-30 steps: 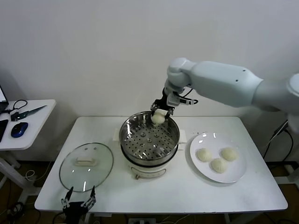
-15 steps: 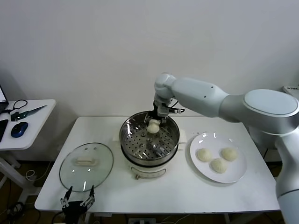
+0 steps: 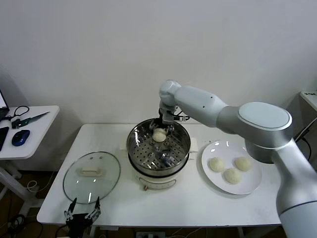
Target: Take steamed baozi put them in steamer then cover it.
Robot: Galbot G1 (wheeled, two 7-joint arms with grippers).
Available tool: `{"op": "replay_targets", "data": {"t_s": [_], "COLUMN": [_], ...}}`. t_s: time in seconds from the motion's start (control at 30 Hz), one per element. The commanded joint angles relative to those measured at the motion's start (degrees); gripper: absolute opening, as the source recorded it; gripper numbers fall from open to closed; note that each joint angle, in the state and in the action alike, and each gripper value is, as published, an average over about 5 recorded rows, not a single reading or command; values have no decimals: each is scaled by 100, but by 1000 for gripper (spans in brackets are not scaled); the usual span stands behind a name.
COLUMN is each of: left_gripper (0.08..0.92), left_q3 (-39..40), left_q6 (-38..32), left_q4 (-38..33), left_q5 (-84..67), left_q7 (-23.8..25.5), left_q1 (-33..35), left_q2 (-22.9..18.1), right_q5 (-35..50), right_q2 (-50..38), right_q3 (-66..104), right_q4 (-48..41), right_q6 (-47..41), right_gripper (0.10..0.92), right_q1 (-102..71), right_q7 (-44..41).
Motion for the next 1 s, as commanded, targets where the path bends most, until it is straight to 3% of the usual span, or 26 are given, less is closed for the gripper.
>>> {"op": "replay_targets", "data": {"t_s": [0.03, 0.23, 0.4, 0.67, 0.83, 1.0], "left_gripper": [823, 823, 823, 823, 823, 823], "left_q3": [6, 41, 70, 123, 90, 76], "left_q6": [2, 17, 30, 19, 17, 14], "left_q4": [-11, -46, -85, -99, -115, -94], "left_q5": [2, 49, 72, 70, 47, 58], "left_q7": [2, 9, 33, 39, 39, 37], "left_q1": [4, 8, 38, 5, -4, -14], "left_q2": [-10, -67, -61, -32, -33, -26], "right_q5": [1370, 3869, 5328, 5497, 5205, 4565], "right_q2": [-235, -1397, -2818, -4384, -4857, -4940], "right_q3": [-464, -1856, -3054, -4161, -3791, -2543], "right_q4": [626, 2274, 3225, 4369, 4570, 3942], "right_q6": [-173, -1006, -2949, -5443, -6051, -6273], "right_gripper": [821, 823, 823, 823, 823, 823], "right_q1": [601, 2411, 3605, 3782, 2923, 1425], "right_q7": [-318, -697, -830, -120, 197, 416]}}
